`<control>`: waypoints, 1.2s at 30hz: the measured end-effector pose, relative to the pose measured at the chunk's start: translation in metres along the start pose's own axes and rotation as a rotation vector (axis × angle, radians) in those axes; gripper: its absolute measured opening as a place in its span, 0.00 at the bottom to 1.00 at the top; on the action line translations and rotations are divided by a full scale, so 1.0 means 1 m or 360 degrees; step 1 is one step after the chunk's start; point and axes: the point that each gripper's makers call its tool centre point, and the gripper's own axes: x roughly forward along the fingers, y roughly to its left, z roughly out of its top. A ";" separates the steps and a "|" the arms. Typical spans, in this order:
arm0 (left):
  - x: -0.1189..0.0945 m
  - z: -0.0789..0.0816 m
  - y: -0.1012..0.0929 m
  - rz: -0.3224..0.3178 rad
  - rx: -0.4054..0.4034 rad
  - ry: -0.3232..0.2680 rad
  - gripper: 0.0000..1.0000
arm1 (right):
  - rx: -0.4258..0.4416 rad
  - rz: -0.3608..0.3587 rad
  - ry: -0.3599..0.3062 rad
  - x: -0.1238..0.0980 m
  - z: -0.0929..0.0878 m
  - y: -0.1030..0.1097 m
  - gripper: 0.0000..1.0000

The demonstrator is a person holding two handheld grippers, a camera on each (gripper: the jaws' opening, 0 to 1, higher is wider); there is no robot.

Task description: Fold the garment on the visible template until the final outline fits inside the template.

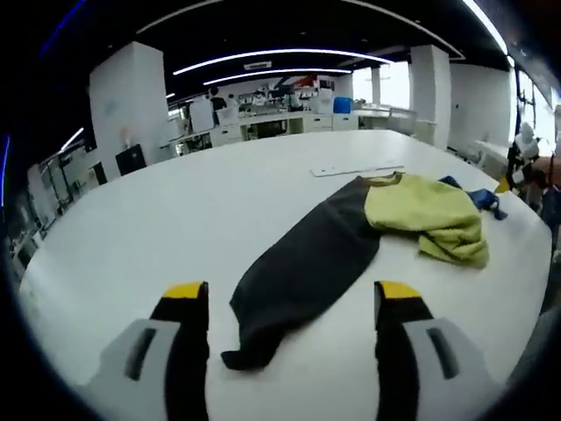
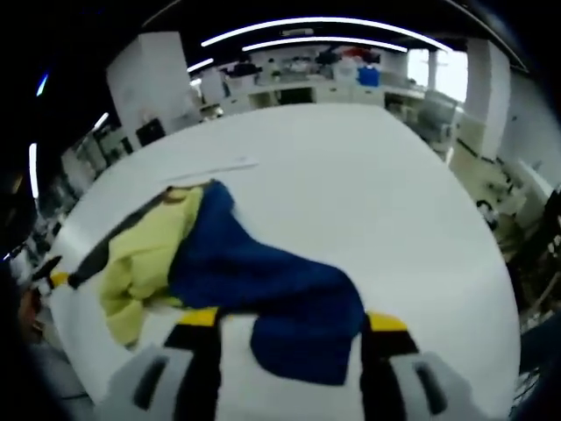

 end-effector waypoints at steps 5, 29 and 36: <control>-0.005 0.007 -0.011 -0.0135 -0.0151 -0.0045 0.87 | 0.0008 0.0006 -0.0018 -0.004 -0.004 0.008 0.59; -0.028 0.005 -0.064 -0.0342 -0.0007 -0.0020 0.99 | 0.0031 -0.0153 -0.0090 0.017 -0.037 0.016 0.34; -0.032 0.002 -0.074 -0.0388 0.0025 0.0006 0.96 | 0.0012 -0.0194 -0.0058 0.023 -0.046 0.013 0.25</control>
